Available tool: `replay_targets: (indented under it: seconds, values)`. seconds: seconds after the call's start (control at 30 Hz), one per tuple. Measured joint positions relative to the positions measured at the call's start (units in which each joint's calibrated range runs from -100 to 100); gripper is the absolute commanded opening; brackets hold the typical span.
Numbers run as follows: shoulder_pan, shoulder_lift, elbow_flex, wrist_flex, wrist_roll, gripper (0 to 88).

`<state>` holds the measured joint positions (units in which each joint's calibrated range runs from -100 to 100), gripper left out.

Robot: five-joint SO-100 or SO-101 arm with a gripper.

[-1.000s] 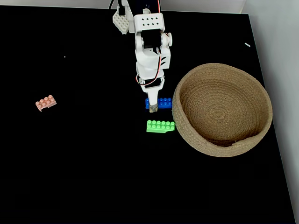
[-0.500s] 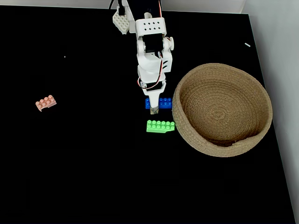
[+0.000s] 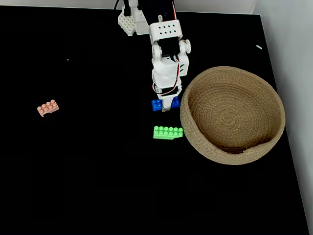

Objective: Place the lego blocks in the tray

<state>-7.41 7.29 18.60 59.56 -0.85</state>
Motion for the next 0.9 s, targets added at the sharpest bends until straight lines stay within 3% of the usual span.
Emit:
replay_targets:
  seconds: [0.43, 0.73, 0.9]
  values:
    - [2.44, -2.04, -0.88, 5.36, 1.95, 0.0]
    - [4.64, -12.21, -6.1, 8.28, 10.31, 0.0]
    - [0.33, -12.98, -13.7, 8.28, 15.04, 0.0]
